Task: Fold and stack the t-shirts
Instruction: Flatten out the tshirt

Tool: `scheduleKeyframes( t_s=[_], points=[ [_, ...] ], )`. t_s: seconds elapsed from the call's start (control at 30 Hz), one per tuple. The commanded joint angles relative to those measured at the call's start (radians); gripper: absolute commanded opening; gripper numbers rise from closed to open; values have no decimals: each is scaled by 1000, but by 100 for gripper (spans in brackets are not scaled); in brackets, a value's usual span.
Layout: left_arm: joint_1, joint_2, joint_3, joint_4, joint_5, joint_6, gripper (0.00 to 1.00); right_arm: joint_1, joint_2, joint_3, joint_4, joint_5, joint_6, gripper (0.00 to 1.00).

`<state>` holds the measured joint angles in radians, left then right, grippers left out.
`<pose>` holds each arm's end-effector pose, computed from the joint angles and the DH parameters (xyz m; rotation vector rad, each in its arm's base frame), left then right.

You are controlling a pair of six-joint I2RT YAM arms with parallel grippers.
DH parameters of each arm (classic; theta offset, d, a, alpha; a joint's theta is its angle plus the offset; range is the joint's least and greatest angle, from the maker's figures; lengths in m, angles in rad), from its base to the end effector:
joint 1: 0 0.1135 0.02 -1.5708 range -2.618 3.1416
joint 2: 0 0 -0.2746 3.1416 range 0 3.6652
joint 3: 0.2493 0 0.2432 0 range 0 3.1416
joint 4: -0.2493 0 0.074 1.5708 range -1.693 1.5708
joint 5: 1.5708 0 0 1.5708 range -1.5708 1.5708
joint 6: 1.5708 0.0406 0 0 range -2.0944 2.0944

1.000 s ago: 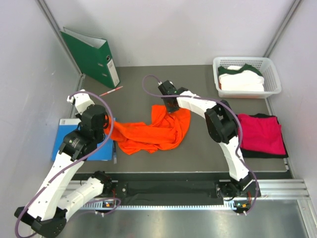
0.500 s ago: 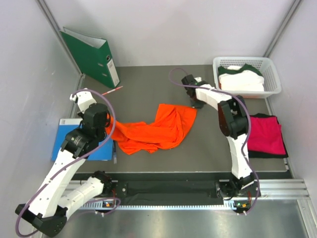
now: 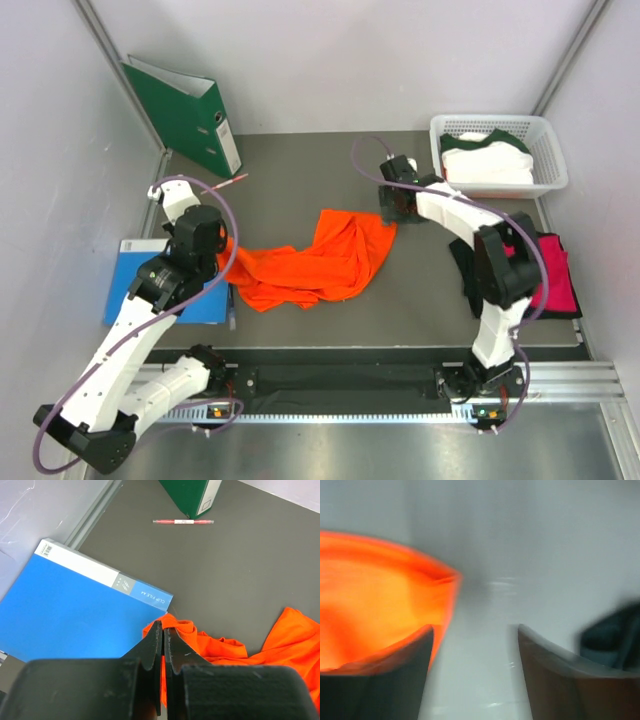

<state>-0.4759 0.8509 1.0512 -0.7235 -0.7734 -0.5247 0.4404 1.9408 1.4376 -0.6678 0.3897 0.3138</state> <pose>0.1439 -0.0423 0.3742 -0.4899 1.8765 0.1514 0.3667 0.1558 0.2057 -0.0611 2.6180 -0.2849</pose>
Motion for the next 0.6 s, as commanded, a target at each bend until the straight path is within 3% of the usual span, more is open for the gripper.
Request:
scheduleKeyframes(
  t_s=[0.0, 0.07, 0.37, 0.47, 0.57],
  points=[
    [5, -10, -16, 41, 8, -8, 0, 20, -222, -67, 297, -347, 27, 83],
    [3, -10, -23, 42, 14, -12, 0, 20, -243, -77, 341, -385, 47, 99],
    [3, -12, -43, 52, 29, -24, 0, 14, -19, 1, 493, -762, 243, 99],
    [3, -12, -45, 50, 31, -26, 0, 12, 29, -6, 527, -798, 301, 90],
    [3, -16, -43, 50, 33, -29, 0, 9, 29, -37, 565, -798, 327, 90]
  ],
)
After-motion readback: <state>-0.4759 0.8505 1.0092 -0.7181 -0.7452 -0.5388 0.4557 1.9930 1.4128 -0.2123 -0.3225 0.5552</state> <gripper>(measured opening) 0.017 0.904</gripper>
